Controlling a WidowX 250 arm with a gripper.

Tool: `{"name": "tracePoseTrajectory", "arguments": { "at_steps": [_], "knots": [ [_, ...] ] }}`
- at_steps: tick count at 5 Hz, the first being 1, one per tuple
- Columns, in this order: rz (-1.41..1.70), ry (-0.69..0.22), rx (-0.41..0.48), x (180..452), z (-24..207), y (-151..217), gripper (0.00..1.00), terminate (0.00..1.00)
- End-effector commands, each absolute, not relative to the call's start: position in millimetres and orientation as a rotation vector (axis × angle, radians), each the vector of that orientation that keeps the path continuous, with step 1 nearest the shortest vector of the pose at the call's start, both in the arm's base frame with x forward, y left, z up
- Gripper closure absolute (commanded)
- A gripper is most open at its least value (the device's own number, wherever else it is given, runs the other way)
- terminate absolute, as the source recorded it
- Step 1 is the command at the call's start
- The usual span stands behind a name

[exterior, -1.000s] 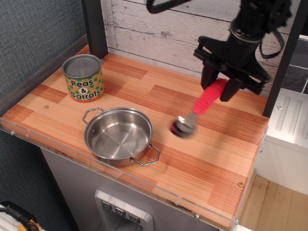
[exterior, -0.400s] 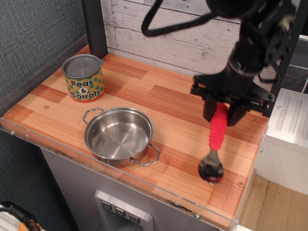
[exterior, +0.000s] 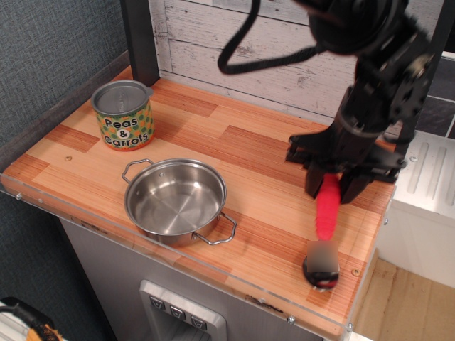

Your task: Move red utensil to bottom right corner with metal facing corner.

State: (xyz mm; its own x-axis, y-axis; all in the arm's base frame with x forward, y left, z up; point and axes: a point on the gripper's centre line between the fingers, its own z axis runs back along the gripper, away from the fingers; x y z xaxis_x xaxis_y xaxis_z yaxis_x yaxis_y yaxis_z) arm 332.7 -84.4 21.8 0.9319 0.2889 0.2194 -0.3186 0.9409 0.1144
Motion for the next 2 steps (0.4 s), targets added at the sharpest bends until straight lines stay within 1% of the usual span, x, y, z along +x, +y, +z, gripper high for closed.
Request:
{"name": "tracePoseTrajectory", "arguments": {
  "at_steps": [1,2],
  "knots": [
    [0.302,-0.219,0.148,346.6,23.2,-82.9,1.00,0.00],
    [0.295,-0.205,0.131,345.9,27.5,-79.0,0.00,0.00]
  ]
}}
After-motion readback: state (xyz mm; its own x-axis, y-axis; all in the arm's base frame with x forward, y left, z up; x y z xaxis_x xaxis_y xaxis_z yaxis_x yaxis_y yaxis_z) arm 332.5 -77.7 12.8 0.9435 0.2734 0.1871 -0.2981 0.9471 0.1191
